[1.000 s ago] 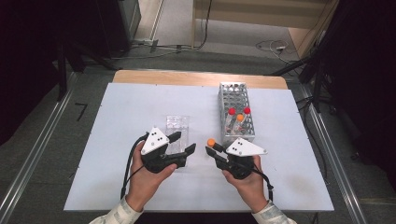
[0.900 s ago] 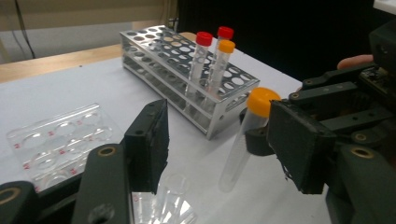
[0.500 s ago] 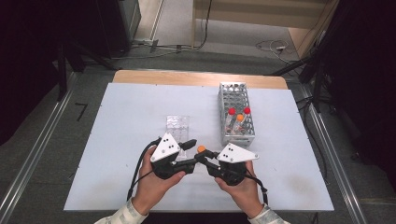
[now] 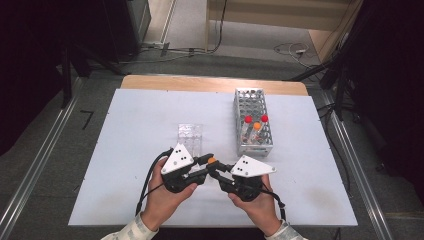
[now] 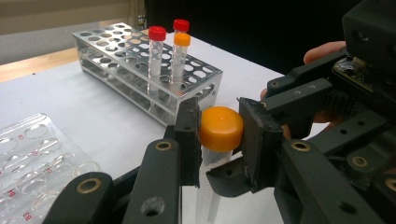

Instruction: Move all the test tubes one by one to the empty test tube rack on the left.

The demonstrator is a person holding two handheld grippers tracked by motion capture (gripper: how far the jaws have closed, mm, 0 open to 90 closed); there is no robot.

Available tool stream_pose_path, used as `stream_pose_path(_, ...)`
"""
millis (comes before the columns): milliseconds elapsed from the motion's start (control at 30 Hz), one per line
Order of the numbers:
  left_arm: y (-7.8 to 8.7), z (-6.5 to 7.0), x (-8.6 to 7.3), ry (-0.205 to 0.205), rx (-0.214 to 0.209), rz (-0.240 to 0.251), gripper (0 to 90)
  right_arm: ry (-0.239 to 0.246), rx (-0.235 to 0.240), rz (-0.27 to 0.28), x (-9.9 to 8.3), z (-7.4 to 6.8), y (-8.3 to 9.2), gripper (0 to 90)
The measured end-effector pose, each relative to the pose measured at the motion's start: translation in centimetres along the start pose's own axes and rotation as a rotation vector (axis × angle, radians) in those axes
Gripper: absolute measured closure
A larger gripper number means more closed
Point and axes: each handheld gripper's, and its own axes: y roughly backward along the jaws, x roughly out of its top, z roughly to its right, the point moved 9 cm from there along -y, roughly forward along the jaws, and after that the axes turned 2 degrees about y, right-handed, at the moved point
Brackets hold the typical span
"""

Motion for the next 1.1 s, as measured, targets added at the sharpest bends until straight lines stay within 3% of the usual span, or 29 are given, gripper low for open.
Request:
stream_pose_path(167, 1.1, -0.6, 0.8, 0.014, 0.008, 0.012, 70.8, -0.001, 0.027, 0.023, 0.4, -0.2, 0.2, 43.5)
stream_pose_path(267, 2.0, -1.3, 1.4, 0.016, 0.023, 0.024, 70.8, -0.013, 0.025, 0.029, 0.5, 0.0, 0.3, 38.0)
stream_pose_path(400, 3.1, -2.5, 2.1, 0.006, 0.074, 0.046, 70.8, -0.029, 0.024, 0.034, 0.5, 0.4, 0.4, 37.1)
stream_pose_path(667, 4.8, -4.6, 3.0, 0.025, 0.141, 0.073, 70.8, -0.042, 0.008, 0.037, 0.5, 1.1, 0.6, 37.2)
stream_pose_path(833, 4.5, -6.2, 3.1, 0.026, 0.192, 0.093, 70.8, -0.047, 0.001, 0.037, 0.5, 1.3, 0.6, 37.5)
stream_pose_path(1000, 3.7, -7.0, 3.0, 0.036, 0.202, 0.092, 70.8, -0.049, -0.006, 0.034, 0.5, 1.6, 0.7, 38.2)
stream_pose_path(1100, 3.4, -7.2, 2.7, 0.02, 0.217, 0.085, 70.8, -0.052, -0.008, 0.037, 0.5, 1.7, 0.7, 38.3)
